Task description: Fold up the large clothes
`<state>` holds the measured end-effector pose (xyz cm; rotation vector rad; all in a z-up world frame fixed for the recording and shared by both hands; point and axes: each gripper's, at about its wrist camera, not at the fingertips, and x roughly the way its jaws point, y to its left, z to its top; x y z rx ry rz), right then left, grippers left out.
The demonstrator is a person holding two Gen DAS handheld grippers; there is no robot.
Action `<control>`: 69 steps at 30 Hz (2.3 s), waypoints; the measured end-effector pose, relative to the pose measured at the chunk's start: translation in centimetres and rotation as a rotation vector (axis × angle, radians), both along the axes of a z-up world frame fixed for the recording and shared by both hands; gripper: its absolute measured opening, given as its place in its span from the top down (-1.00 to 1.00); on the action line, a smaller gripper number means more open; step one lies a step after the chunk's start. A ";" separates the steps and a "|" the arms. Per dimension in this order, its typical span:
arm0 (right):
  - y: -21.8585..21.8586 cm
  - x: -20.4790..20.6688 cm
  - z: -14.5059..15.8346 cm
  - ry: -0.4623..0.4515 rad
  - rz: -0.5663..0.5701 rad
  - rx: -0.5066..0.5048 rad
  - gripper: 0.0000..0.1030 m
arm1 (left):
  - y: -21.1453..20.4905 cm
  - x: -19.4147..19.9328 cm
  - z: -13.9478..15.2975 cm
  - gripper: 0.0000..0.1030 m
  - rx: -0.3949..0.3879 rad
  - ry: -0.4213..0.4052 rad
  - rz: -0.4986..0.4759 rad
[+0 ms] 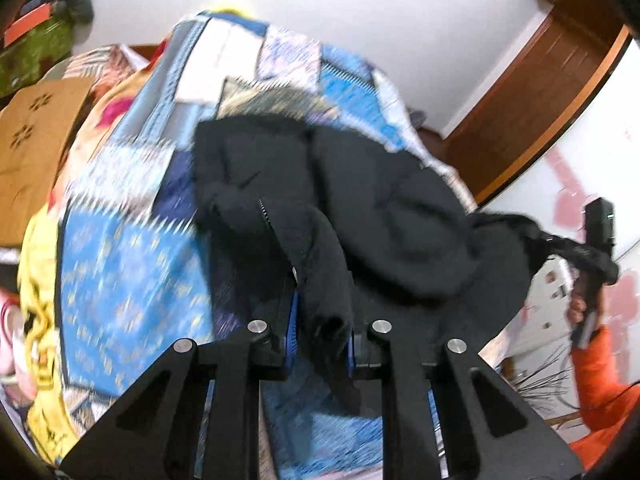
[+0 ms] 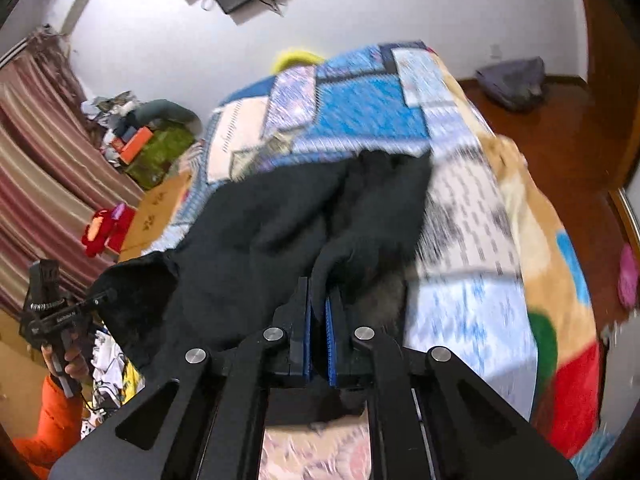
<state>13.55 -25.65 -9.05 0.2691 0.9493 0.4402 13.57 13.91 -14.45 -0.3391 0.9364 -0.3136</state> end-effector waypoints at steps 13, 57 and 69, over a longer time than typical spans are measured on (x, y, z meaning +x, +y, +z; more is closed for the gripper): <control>2.1 12.3 -0.1 -0.070 -0.027 -0.092 0.98 | 6.3 15.4 1.6 0.67 -0.197 0.022 0.191; -2.8 -2.4 -7.5 0.253 -0.106 -0.127 -0.33 | 6.5 -2.1 -8.5 0.67 0.149 0.135 0.248; -2.9 -3.8 -7.5 0.355 -0.010 0.002 0.72 | 5.4 -1.9 -7.9 0.67 0.128 0.121 0.226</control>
